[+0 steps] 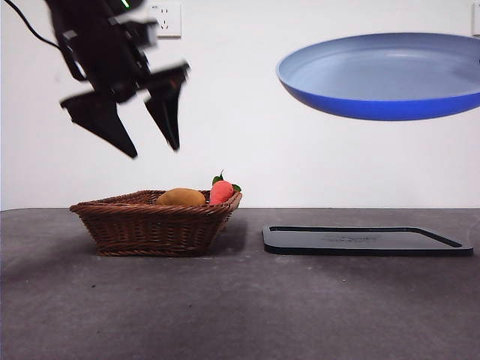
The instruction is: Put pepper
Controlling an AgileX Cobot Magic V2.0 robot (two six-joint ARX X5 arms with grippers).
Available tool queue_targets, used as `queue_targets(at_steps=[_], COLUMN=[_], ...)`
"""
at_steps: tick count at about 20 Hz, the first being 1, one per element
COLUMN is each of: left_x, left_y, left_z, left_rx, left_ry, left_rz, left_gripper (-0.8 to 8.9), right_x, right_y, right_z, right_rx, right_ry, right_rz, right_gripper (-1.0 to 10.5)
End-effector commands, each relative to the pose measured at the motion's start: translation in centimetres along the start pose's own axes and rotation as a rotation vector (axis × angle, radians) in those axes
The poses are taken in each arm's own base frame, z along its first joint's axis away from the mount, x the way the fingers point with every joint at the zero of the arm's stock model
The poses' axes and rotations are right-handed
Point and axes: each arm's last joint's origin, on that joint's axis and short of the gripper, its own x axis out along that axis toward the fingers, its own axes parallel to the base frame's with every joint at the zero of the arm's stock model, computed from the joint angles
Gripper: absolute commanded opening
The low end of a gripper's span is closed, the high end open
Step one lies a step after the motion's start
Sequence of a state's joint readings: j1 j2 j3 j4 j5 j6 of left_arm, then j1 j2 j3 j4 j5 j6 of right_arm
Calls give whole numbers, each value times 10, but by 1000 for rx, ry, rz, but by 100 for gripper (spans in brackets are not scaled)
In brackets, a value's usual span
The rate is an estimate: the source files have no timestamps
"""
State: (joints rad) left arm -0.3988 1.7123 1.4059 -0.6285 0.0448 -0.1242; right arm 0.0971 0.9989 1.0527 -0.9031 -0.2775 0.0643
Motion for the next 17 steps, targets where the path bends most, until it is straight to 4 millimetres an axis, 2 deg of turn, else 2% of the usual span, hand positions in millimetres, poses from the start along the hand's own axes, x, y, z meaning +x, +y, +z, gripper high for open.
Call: queue_targets(at_steps=[1, 4, 8, 17], left_x=[25, 54, 79, 103], left_y=[-3, -3, -1, -2], left_z=[9, 12, 7, 0], left_rx=[4, 2, 4, 8], left_ry=[56, 114, 146, 176], left_rz=[21, 31, 53, 58], left_gripper=[375, 375, 375, 374], right_x=[-6, -8, -8, -8], right_y=[2, 3, 3, 3], right_z=[2, 2, 2, 1], right_rx=[7, 4, 4, 3], right_ry=[-26, -34, -33, -31], right_rz=[6, 7, 7, 7], right_gripper=[5, 5, 5, 5])
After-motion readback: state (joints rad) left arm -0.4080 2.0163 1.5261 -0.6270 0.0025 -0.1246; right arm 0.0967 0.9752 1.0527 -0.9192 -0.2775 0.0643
